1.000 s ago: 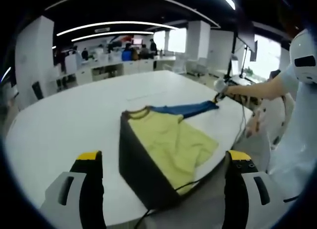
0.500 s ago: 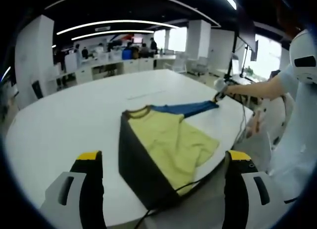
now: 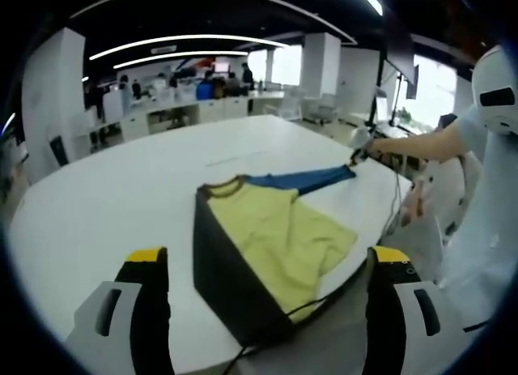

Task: Fold the garment on the visible template until the final outline fits inside the template.

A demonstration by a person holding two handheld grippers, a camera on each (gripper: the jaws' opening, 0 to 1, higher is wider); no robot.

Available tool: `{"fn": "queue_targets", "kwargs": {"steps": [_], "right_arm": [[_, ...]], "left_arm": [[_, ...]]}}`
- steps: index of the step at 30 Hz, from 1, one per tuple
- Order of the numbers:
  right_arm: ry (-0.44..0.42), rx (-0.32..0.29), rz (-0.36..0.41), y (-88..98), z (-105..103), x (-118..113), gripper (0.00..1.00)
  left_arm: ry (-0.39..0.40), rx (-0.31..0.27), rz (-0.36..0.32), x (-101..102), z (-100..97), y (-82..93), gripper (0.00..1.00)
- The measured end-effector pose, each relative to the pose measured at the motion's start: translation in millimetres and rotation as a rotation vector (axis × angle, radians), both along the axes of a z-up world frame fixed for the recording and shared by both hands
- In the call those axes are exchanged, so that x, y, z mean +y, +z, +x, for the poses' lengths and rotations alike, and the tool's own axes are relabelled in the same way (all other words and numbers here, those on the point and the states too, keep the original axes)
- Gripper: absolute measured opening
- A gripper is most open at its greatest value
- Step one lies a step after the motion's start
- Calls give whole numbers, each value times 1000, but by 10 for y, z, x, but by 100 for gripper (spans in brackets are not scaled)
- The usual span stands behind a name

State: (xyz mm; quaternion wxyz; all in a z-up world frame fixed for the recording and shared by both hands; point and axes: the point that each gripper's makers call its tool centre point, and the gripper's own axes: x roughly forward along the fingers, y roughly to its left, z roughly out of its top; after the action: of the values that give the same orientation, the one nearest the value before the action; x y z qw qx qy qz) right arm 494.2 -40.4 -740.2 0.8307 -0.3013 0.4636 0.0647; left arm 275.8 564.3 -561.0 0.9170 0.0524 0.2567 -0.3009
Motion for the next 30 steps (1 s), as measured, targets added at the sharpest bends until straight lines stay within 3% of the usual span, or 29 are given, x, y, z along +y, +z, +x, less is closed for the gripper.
{"fn": "queue_targets", "kwargs": {"steps": [12, 30], "right_arm": [[43, -2, 17, 60, -117, 126, 30], [108, -52, 74, 183, -194, 392, 64]], "left_arm": [[-13, -13, -8, -23, -4, 24, 98], [-30, -35, -28, -36, -2, 46, 99]]}}
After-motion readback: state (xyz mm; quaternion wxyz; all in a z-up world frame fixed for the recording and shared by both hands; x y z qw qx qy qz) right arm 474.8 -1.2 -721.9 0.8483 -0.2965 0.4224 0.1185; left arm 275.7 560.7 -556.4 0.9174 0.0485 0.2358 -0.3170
